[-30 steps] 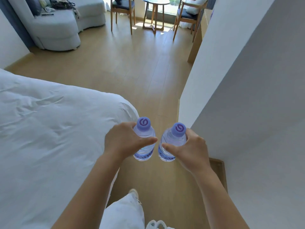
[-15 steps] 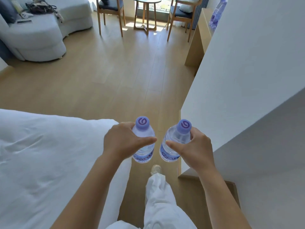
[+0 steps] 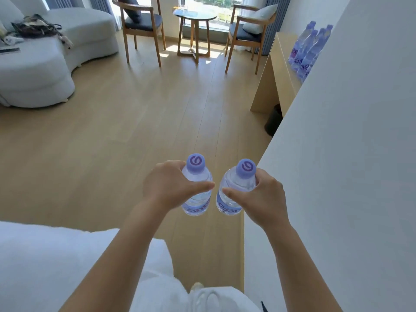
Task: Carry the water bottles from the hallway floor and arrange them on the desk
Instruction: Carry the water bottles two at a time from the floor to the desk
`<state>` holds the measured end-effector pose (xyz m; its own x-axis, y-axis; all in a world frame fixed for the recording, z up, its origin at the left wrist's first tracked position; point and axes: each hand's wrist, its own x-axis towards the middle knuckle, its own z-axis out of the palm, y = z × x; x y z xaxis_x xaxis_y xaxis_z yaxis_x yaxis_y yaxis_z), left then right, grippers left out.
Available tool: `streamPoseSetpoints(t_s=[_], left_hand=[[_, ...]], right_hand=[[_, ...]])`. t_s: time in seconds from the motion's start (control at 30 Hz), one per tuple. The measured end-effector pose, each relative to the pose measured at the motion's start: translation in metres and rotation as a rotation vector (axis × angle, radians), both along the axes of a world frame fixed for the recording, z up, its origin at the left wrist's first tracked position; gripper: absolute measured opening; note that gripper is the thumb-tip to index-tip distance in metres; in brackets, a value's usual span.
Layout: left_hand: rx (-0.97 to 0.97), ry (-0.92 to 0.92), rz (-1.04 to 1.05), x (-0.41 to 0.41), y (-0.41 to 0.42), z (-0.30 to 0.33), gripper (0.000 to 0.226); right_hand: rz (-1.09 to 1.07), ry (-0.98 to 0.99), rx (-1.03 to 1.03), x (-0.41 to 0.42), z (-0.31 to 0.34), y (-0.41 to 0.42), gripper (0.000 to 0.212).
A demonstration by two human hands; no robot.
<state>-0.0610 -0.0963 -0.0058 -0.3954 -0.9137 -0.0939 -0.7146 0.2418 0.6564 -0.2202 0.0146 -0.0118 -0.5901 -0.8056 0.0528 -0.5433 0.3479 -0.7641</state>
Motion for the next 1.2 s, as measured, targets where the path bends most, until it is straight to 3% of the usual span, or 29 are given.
streamPoseSetpoints(t_s=[0.67, 0.97, 1.2], left_hand=[[-0.033, 0.015, -0.227, -0.292, -0.388, 0.017, 0.045], [0.022, 0.057, -0.346, -0.421, -0.506, 0.007, 0.036], [-0.002, 0.057, -0.401, -0.562, -0.593, -0.003, 0.046]], right_hand=[[-0.221, 0.02, -0.047, -0.256, 0.0, -0.348, 0.031], [-0.325, -0.003, -0.022, -0.376, -0.002, -0.455, 0.028], [-0.37, -0.016, -0.003, -0.51, -0.007, -0.545, 0.033]])
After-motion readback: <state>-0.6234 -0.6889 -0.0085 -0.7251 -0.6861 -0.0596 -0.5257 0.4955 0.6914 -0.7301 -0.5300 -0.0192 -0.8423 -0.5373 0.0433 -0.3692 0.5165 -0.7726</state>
